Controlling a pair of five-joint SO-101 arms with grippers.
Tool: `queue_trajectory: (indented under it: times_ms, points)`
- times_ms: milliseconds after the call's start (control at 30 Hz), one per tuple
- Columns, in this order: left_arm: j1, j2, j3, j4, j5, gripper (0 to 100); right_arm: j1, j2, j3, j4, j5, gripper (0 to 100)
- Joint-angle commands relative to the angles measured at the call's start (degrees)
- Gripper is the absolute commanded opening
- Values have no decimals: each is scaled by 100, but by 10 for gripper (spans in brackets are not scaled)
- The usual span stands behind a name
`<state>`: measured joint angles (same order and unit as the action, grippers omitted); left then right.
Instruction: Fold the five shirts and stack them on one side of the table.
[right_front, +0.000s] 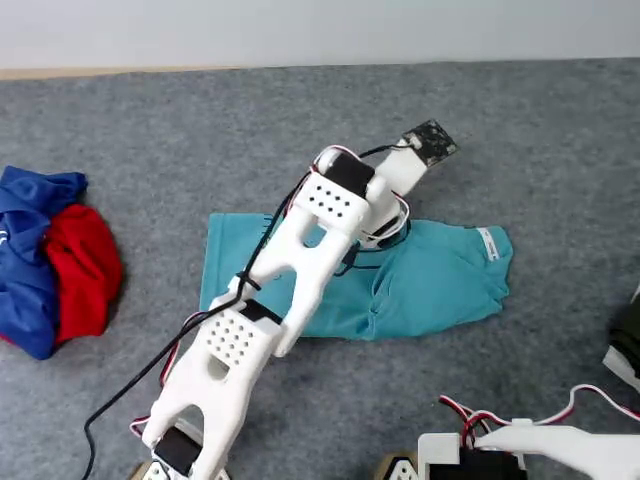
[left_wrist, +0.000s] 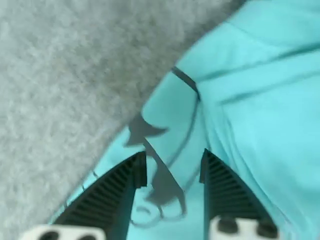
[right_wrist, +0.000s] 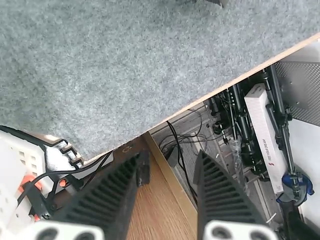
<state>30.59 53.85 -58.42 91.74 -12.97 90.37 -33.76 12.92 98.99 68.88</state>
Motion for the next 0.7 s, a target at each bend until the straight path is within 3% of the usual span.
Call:
queue_trajectory:
  times_ms: [0,133,400,667]
  points:
    - [229,-501,-532,765,-9,184,-40,-119,-211,31,35,148]
    - [545,-651,-338,905,18,184,-40,-119,-220,31,26,148]
    - [1231,-1512,1534,888,44,172,4,-119,-220,-4,53,148]
    - [765,-1284,2229,818,18,156,4,-57,-211,-31,53,148]
